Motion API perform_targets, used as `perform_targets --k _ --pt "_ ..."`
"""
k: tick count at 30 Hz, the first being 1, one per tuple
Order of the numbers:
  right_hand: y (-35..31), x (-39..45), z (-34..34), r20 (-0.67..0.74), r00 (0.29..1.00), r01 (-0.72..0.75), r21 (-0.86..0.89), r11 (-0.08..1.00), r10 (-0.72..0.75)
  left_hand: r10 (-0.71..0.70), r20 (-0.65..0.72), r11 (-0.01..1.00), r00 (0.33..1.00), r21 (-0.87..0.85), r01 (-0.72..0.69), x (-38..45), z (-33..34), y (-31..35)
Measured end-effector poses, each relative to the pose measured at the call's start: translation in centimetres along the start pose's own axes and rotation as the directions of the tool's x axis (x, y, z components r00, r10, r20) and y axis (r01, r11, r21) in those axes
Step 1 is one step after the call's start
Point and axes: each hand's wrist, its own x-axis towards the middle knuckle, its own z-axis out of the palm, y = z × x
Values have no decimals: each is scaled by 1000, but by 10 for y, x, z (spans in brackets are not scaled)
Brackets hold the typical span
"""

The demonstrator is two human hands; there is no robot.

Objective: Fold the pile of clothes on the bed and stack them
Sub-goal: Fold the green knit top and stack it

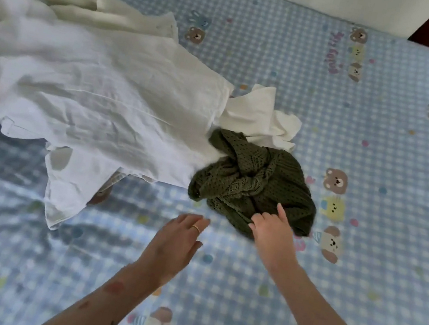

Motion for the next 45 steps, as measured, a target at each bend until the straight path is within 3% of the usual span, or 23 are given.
perform_targets --k 3,5,7,9,12,15,19,22,26,30,34,40,44,45 --pt "-14 -53 -11 -231 971 121 235 964 -65 171 55 985 984 24 -173 16 21 15" --pt "-25 -88 -16 -169 983 126 292 948 -78 249 100 957 963 127 -261 22 29 25" --pt "-25 -106 -12 -120 988 127 317 940 -93 307 17 925 951 229 -303 23 35 23" --pt "-15 -109 -4 -75 997 46 366 929 -19 305 -70 925 950 259 -278 17 33 14" --pt "5 -104 21 44 989 -148 273 951 141 319 -72 906 945 315 -282 -9 26 -14" --pt "16 -89 41 134 978 -172 100 980 158 355 -29 870 935 376 -318 -45 15 -50" --pt "20 -64 29 -46 974 -218 70 973 221 346 -7 866 938 386 -317 -74 8 -81" --pt "13 -85 9 -99 983 -142 138 980 156 335 38 873 942 365 -325 -97 1 -89" --pt "-3 -172 -6 48 999 9 69 998 -12 311 151 899 938 273 -342 -151 -8 -81" --pt "-28 -252 5 213 964 153 50 987 -160 326 253 889 911 245 -386 -213 0 -73" --pt "-58 -296 20 295 943 124 110 986 -151 283 318 865 905 324 -384 -261 13 -71" --pt "-85 -342 27 480 853 107 228 968 -207 242 466 895 851 232 -381 -318 18 -56" --pt "-106 -370 22 656 694 89 331 939 -297 133 555 958 821 142 -251 -365 33 -51" --pt "-105 -379 27 607 704 190 337 922 -368 118 568 960 815 144 -239 -372 36 -50"
